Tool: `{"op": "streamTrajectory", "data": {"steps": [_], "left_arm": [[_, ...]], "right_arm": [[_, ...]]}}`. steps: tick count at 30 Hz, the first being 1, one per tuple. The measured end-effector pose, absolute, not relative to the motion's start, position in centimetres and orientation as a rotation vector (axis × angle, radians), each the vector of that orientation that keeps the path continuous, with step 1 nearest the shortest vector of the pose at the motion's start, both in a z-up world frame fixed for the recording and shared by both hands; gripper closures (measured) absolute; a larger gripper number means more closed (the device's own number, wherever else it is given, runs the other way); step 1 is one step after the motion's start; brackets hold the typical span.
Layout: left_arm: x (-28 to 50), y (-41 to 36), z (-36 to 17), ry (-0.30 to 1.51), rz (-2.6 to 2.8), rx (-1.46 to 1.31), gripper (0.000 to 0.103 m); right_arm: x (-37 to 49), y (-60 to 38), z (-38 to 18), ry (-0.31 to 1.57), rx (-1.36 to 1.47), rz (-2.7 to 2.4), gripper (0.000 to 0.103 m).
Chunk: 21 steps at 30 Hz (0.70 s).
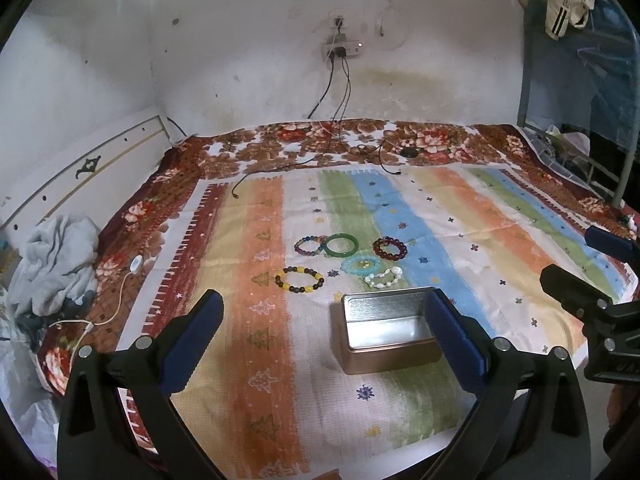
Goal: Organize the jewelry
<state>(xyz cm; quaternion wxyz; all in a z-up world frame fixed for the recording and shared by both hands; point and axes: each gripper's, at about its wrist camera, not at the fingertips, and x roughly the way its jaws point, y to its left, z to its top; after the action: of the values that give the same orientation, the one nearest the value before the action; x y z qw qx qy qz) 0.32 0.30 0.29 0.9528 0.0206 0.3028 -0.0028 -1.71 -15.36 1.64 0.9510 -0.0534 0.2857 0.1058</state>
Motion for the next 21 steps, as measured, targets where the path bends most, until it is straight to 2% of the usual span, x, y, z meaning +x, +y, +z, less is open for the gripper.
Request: {"op": "streamTrajectory", "data": {"steps": [21], "left_arm": [[1.1,0.2,-0.8,0.629,0.003,0.052,0.005]], "right_arm": [[0.1,-15.9,0.3,0.612,-0.083,0.2,0.005]]}}
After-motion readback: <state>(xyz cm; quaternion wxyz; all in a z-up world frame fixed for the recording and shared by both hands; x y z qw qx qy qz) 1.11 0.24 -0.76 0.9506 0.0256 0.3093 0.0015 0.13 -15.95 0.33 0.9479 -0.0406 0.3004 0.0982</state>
